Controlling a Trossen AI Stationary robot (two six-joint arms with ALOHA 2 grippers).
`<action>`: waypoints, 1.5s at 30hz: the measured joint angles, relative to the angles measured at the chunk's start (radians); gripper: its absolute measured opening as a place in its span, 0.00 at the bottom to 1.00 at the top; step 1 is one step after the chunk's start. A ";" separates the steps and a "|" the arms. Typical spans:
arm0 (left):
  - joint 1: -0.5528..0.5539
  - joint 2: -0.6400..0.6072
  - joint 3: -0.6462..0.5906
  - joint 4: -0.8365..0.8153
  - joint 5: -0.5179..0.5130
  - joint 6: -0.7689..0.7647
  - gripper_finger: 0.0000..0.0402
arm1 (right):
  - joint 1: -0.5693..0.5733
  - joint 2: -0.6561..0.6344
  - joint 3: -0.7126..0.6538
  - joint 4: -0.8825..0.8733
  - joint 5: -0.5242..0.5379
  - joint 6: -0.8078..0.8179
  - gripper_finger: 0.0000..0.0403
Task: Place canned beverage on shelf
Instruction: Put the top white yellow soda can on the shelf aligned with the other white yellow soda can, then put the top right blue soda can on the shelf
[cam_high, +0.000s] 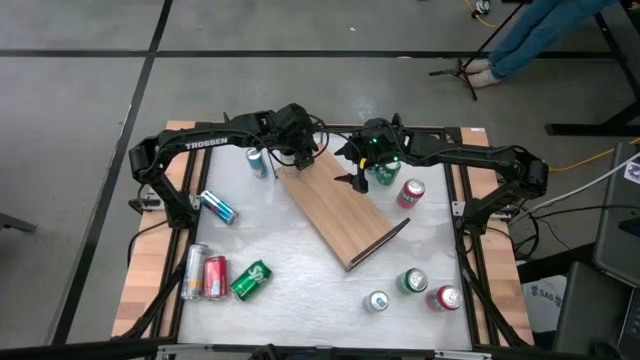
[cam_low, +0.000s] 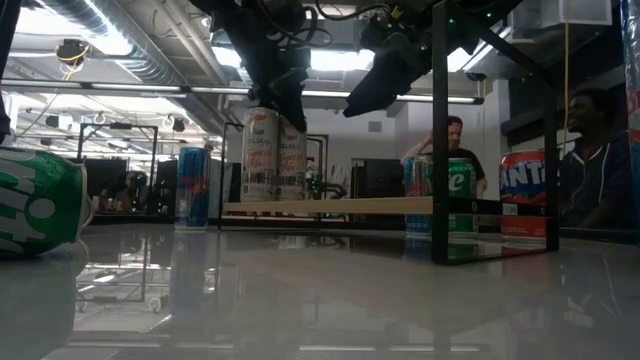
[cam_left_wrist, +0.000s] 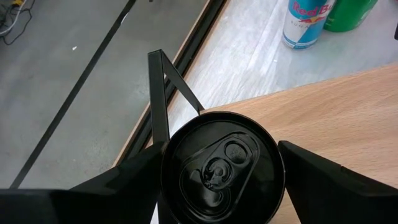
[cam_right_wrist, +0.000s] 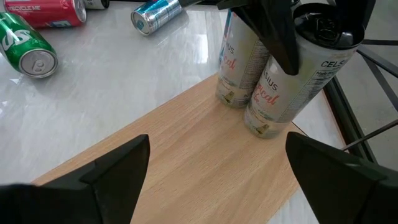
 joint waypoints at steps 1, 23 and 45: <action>0.000 0.000 0.000 0.000 0.000 0.000 0.73 | 0.000 0.000 0.000 0.000 0.000 0.000 0.90; 0.000 0.000 0.000 0.001 -0.002 0.003 0.79 | 0.000 0.000 0.000 0.000 0.000 0.000 0.90; 0.000 -0.004 0.000 0.039 0.000 0.000 0.94 | -0.001 -0.010 0.075 -0.106 0.125 0.000 0.90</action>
